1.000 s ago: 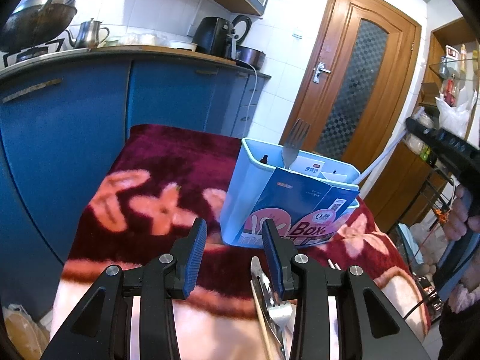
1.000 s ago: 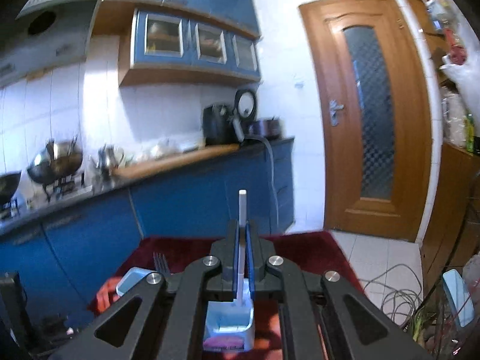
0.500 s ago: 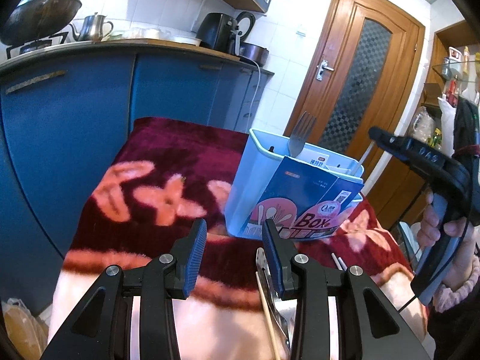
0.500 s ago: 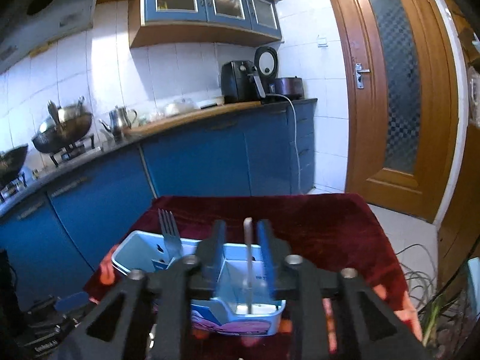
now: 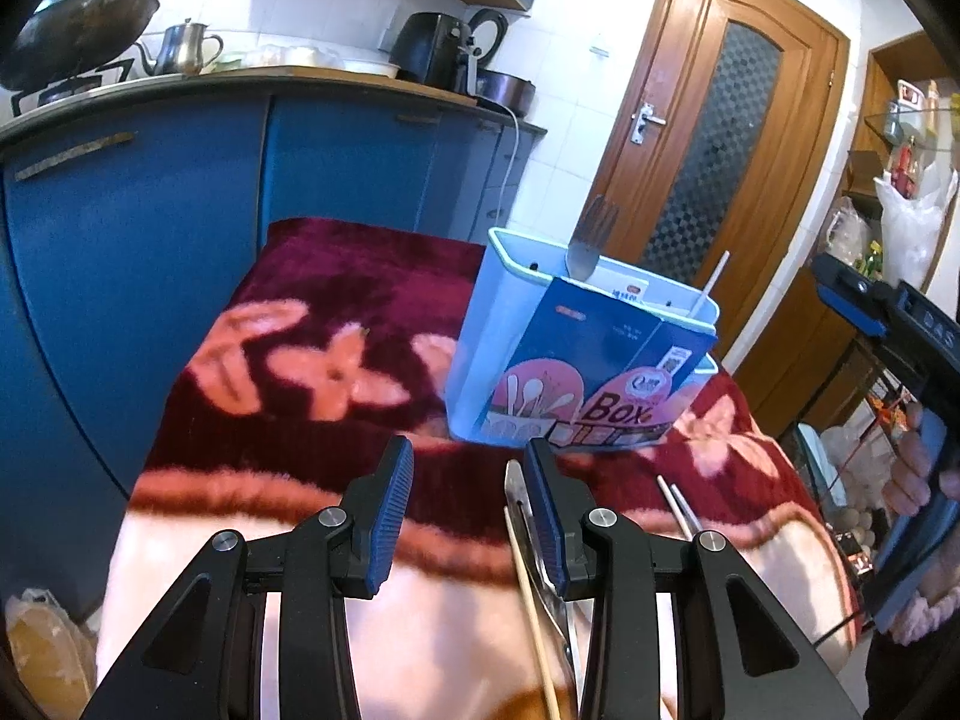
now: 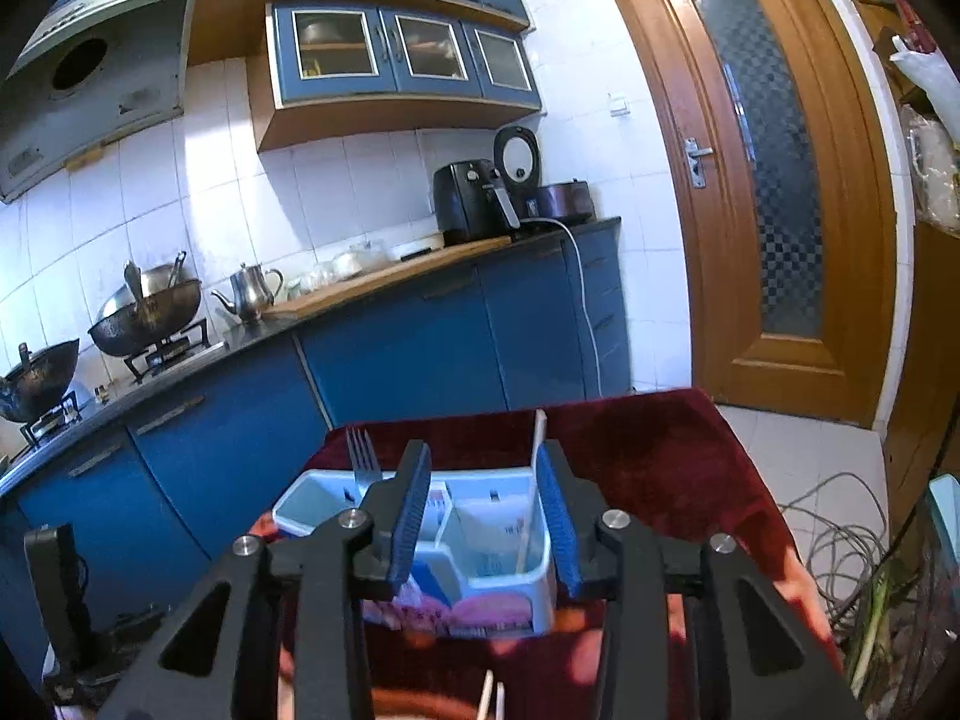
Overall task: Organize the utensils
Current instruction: 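Return the left tool to the utensils and grasp a wooden chopstick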
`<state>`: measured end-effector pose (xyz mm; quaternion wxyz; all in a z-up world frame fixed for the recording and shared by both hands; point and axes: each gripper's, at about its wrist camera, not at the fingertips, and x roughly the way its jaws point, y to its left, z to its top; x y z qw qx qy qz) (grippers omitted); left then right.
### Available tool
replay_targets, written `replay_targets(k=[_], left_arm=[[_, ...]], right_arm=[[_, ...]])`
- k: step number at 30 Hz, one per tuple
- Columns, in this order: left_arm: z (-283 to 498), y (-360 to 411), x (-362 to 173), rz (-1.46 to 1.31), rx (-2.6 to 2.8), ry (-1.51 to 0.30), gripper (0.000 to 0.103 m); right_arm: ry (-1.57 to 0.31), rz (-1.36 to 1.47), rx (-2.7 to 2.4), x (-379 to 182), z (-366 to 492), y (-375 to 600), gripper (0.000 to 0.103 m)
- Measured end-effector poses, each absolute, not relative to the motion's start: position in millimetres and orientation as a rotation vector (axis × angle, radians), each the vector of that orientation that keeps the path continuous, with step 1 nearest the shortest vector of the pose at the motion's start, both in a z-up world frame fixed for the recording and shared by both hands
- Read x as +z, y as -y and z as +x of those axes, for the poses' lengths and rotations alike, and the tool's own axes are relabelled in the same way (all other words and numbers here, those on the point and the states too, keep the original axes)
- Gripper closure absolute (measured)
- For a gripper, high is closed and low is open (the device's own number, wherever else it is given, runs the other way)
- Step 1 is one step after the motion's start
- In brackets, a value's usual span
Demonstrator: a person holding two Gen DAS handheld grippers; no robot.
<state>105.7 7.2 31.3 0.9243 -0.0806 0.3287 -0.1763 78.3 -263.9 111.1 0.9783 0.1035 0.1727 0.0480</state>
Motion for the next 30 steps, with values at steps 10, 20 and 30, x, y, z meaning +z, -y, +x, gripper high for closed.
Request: replay_targets(k=[10, 20, 30], left_arm=[[91, 1, 16, -0.114, -0.367, -0.774, 0.064], [85, 15, -12, -0.073, -0.38, -0.898, 0.064], [87, 32, -23, -0.001, -0.372, -0.96, 0.064]], right_arm=[[-0.46, 0.246, 0.081, 83, 37, 268, 0.063], [-0.581, 0.263, 0.068, 43, 15, 271, 0.062], [-0.639, 0.31, 0.072, 15, 6, 278, 0.059]])
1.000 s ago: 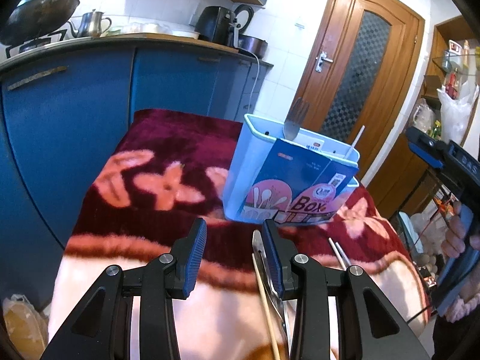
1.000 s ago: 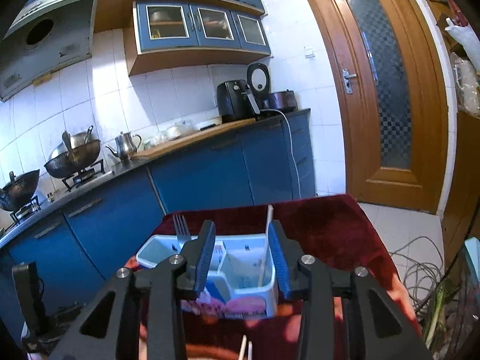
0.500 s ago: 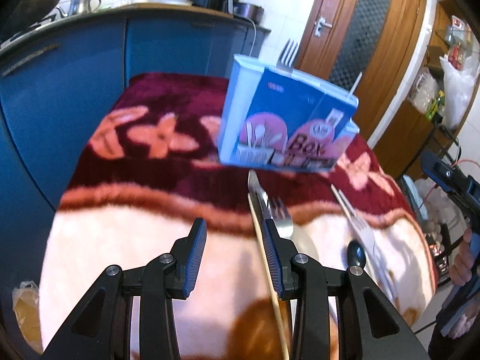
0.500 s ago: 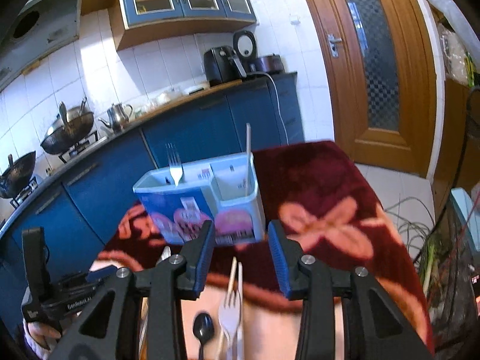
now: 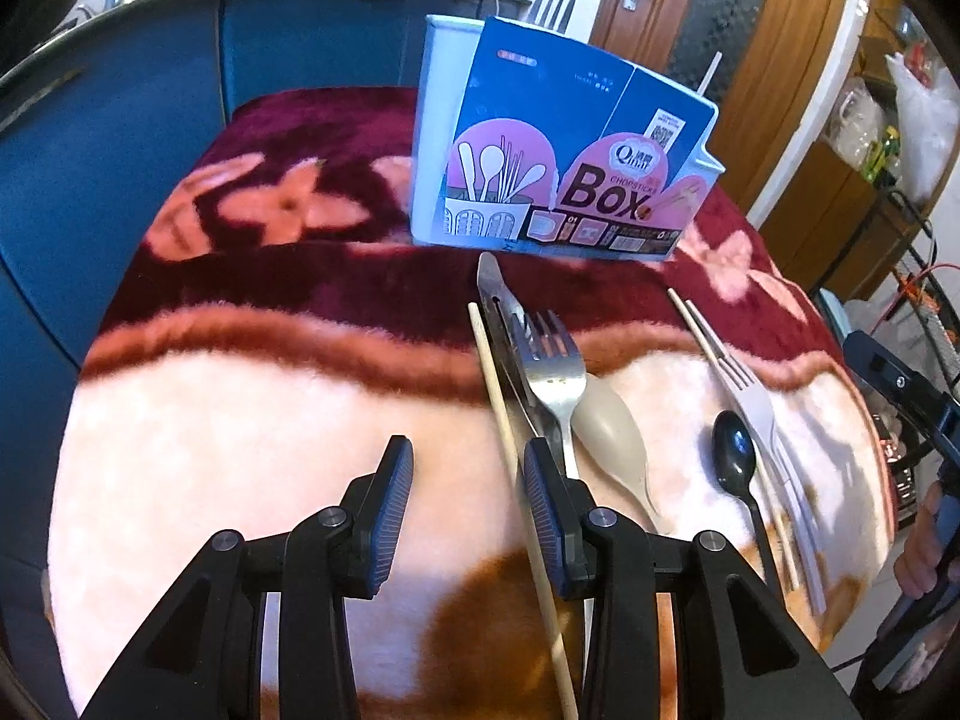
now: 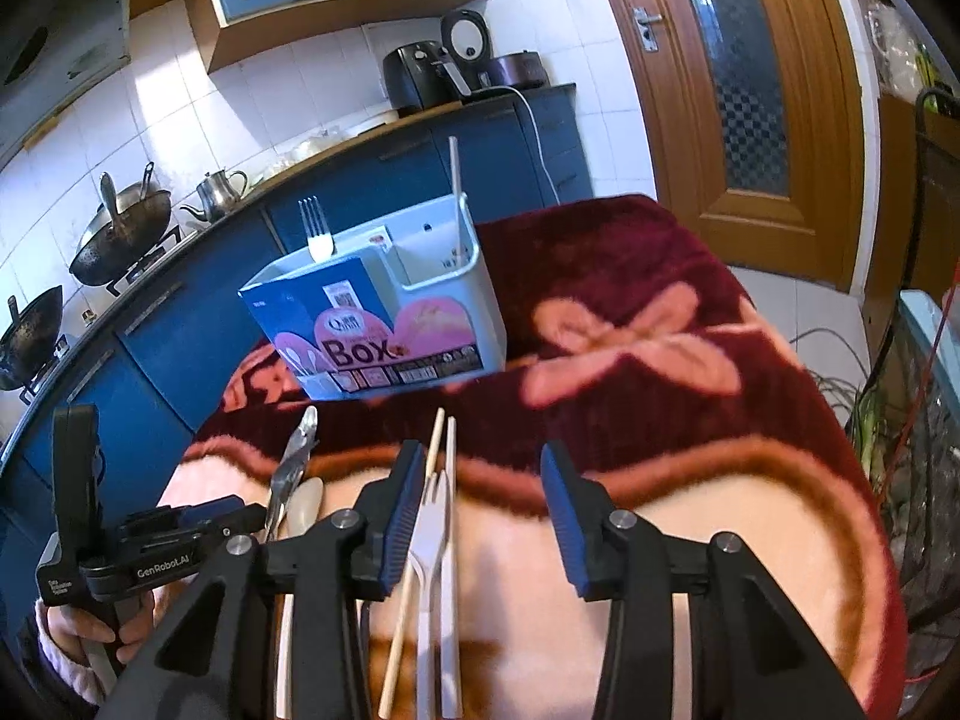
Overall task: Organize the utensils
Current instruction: 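Return the left tool to the utensils and grasp a wooden chopstick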
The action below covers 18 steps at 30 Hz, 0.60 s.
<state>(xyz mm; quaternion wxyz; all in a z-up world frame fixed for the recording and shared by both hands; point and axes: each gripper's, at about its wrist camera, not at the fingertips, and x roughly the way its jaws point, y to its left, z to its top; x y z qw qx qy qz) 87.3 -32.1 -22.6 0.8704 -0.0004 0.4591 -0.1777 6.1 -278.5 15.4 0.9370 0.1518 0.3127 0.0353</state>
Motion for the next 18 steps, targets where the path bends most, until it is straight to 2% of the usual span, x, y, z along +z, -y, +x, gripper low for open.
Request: replay_targets(k=[9, 14, 18], left_arm=[[109, 41, -20, 0.057, -0.352, -0.998, 0.065], [128, 44, -18, 0.064, -0.365, -1.045, 0.074], [139, 48, -18, 0.062, -0.386, -1.071, 0.088]], right_arm=[[-0.654, 0.343, 0.077, 4, 4, 286, 0.059], [-0.664, 0.354, 0.081, -1, 3, 288, 0.058], [-0.674, 0.36, 0.083, -5, 4, 290, 0.058]])
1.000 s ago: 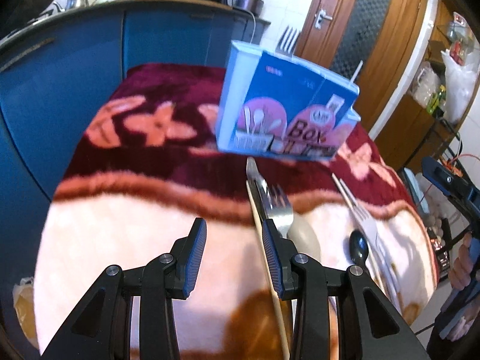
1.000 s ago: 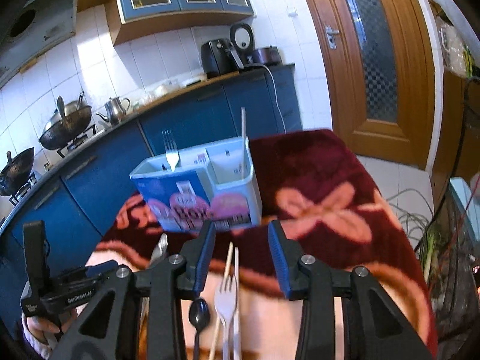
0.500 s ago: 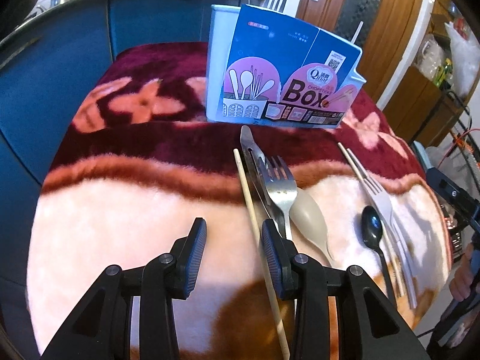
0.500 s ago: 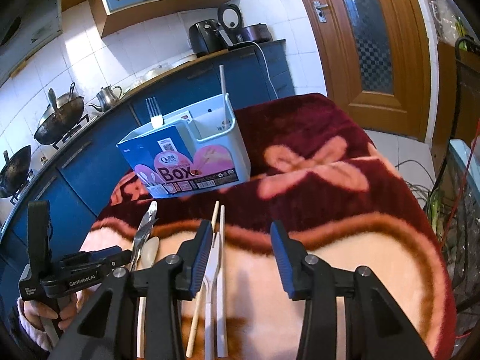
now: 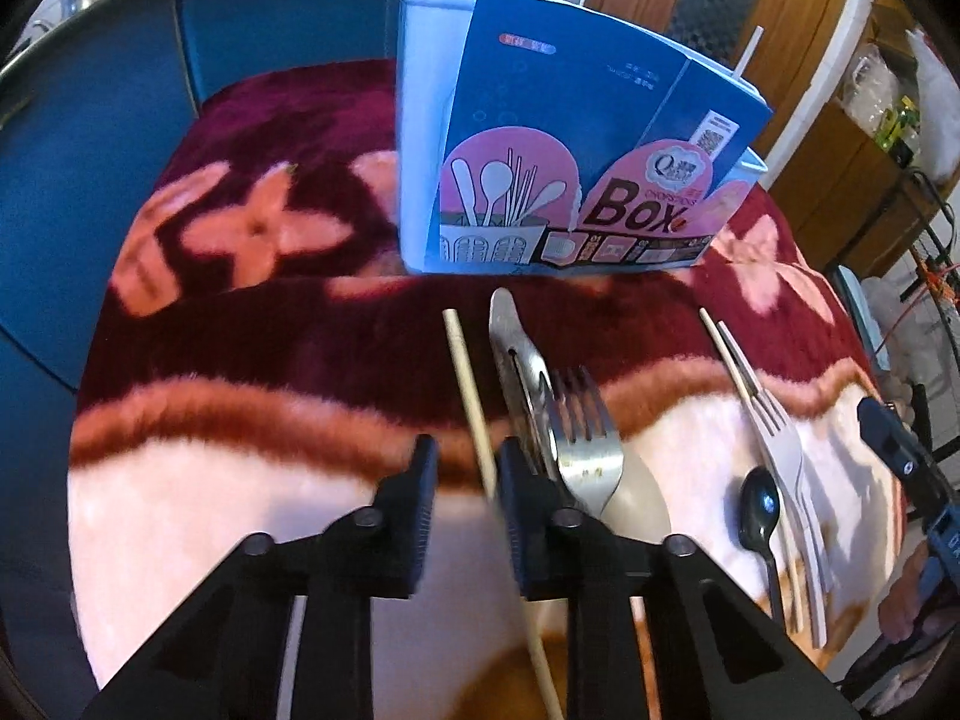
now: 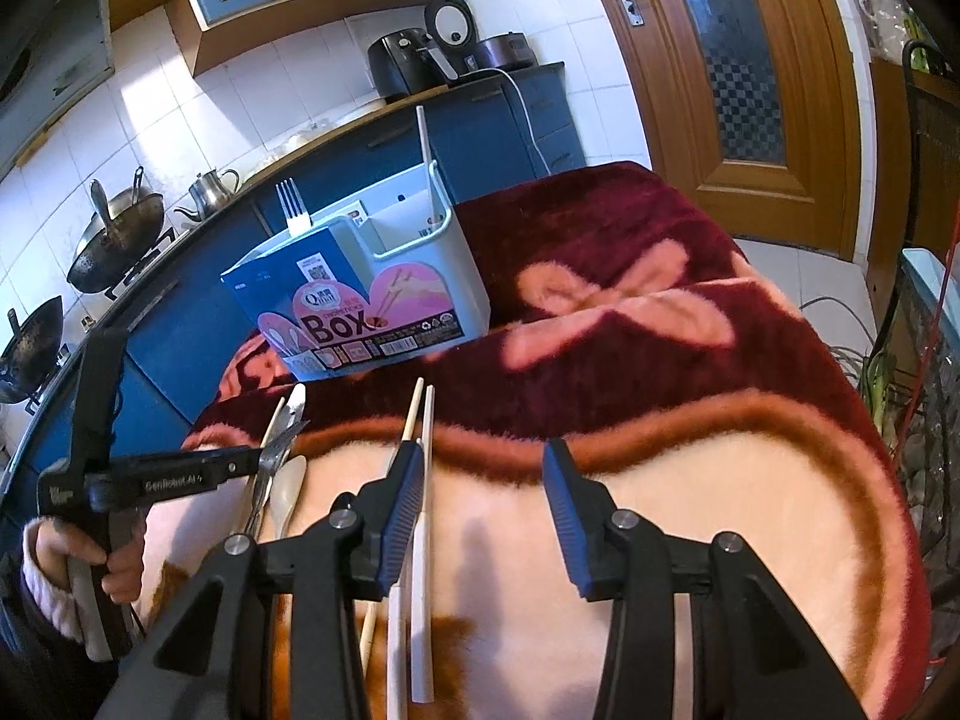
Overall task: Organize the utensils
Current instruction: 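Return the left tool to the utensils and grasp a wooden chopstick, then grasp another white chopstick with the right tool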
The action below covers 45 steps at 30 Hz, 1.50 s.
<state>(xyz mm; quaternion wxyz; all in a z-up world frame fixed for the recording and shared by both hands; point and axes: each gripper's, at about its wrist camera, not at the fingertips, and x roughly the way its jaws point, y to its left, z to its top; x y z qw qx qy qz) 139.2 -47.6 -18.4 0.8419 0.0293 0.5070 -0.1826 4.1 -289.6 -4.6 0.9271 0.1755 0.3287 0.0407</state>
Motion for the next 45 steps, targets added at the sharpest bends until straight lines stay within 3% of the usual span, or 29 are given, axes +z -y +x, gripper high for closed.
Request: replay_targets(k=[3, 21, 25, 27, 29, 31, 45], left_arm=[[142, 45, -17, 0.027, -0.405, -1.078, 0.099], [91, 5, 20, -0.176, -0.487, -0.868, 0.099], [83, 0, 24, -0.183, -0.497, -0.841, 0.099], [79, -3, 27, -0.186, -0.502, -0.829, 0.099], [77, -4, 27, -0.19, -0.507, -0.82, 0.099], [75, -6, 28, -0.196, -0.511, -0.814, 0.099], [63, -12, 44, -0.236, -0.529, -0.701, 0.099]], right_arm=[[-0.683, 0.359, 0.085, -7, 4, 289, 0.058], [-0.824, 0.205, 0.208, -12, 29, 247, 0.059], [-0.866, 0.151, 0.218, -17, 39, 235, 0.069], [-0.881, 0.134, 0.218, -18, 43, 232, 0.077], [-0.888, 0.12, 0.208, -17, 45, 229, 0.092], [-0.875, 0.103, 0.209, -14, 44, 227, 0.097], [-0.648, 0.181, 0.201, 25, 9, 234, 0.097]])
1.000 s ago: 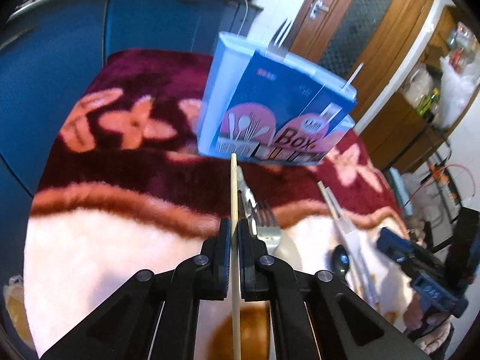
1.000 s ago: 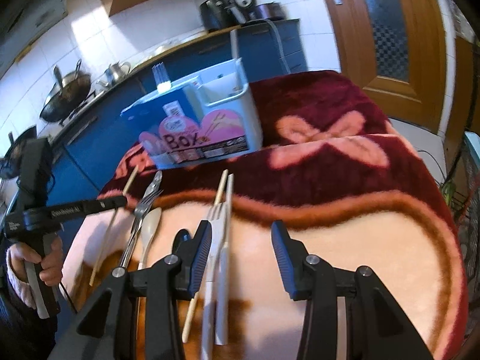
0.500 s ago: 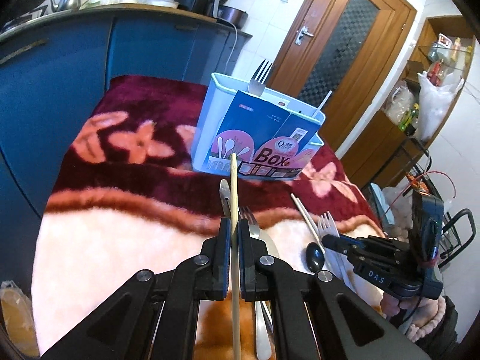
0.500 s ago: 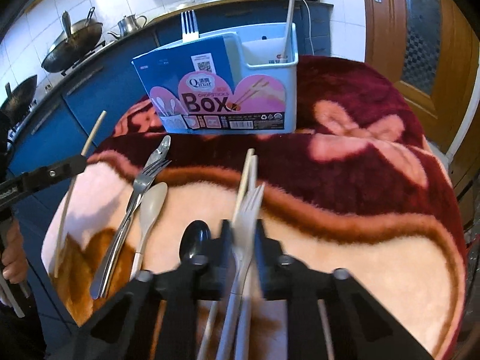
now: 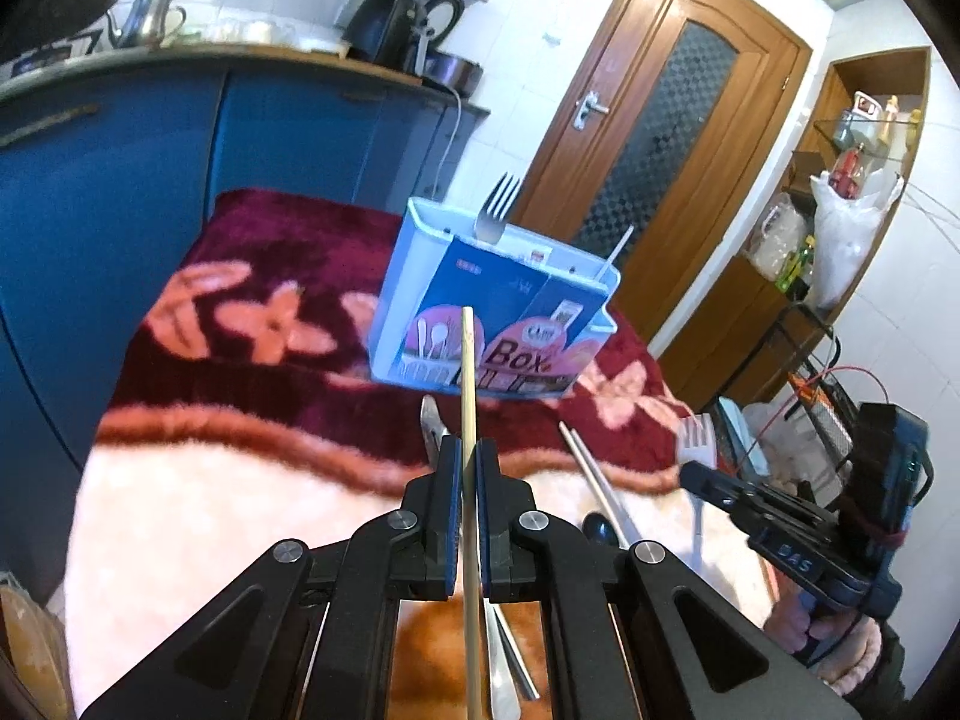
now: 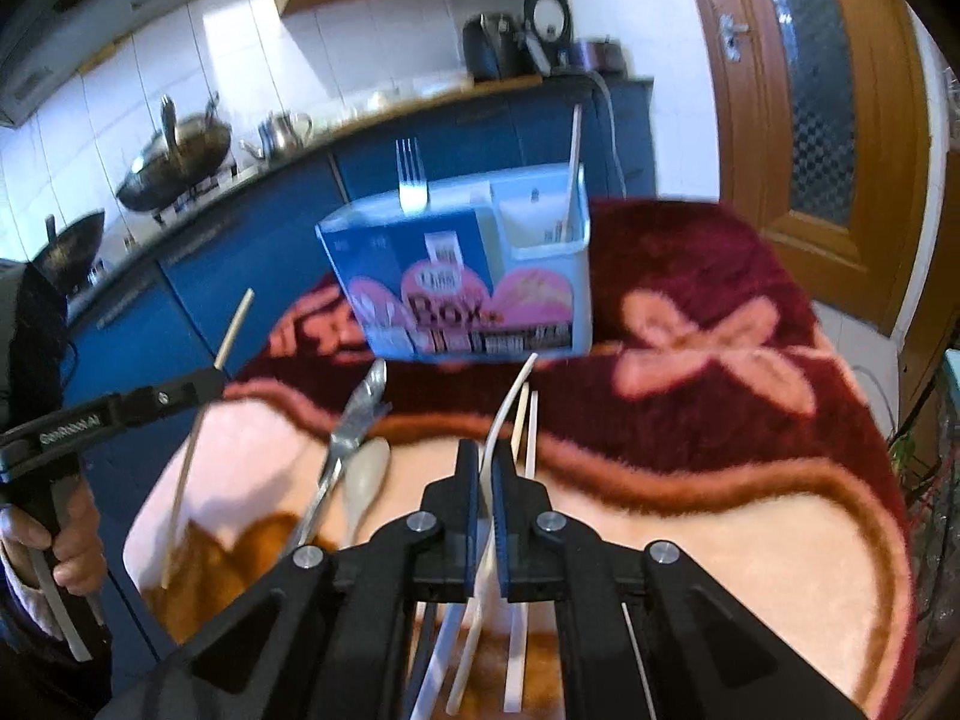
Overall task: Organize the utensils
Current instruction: 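Grasp another white chopstick with the right tool, then carry the wooden chopstick with the left tool toward the holder while the right tool carries the white chopstick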
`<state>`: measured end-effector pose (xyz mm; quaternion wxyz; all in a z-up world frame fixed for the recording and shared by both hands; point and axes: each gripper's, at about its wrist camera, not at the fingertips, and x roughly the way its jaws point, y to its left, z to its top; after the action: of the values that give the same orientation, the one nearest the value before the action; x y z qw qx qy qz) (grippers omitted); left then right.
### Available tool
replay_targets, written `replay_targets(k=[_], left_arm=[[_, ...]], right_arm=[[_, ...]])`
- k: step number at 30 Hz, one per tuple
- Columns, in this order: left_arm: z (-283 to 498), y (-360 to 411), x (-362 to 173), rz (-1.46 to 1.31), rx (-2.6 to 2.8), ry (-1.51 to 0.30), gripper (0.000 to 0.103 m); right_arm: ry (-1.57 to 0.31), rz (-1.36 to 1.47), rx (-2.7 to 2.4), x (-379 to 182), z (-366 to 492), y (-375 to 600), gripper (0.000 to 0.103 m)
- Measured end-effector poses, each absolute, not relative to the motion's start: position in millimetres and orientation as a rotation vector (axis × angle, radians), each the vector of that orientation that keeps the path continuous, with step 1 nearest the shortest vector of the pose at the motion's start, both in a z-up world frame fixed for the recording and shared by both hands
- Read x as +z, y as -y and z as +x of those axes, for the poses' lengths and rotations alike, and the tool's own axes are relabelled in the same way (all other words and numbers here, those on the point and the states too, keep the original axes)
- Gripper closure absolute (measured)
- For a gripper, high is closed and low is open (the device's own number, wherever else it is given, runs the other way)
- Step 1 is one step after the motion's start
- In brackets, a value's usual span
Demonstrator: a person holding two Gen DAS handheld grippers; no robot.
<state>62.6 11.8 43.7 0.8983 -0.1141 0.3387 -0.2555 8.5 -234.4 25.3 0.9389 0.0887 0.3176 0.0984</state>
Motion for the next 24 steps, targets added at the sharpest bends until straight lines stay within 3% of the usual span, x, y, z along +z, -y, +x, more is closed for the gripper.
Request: replay_targets(k=[10, 24], left_arm=[[56, -11, 68, -0.257, -0.509, -0.565, 0.099], [92, 1, 110, -0.254, -0.465, -0.395, 0.099]], right_arm=[[-0.409, 0.185, 0.139, 62, -19, 238, 0.097], [-0.337, 0.175, 0.069, 66, -18, 251, 0.097]])
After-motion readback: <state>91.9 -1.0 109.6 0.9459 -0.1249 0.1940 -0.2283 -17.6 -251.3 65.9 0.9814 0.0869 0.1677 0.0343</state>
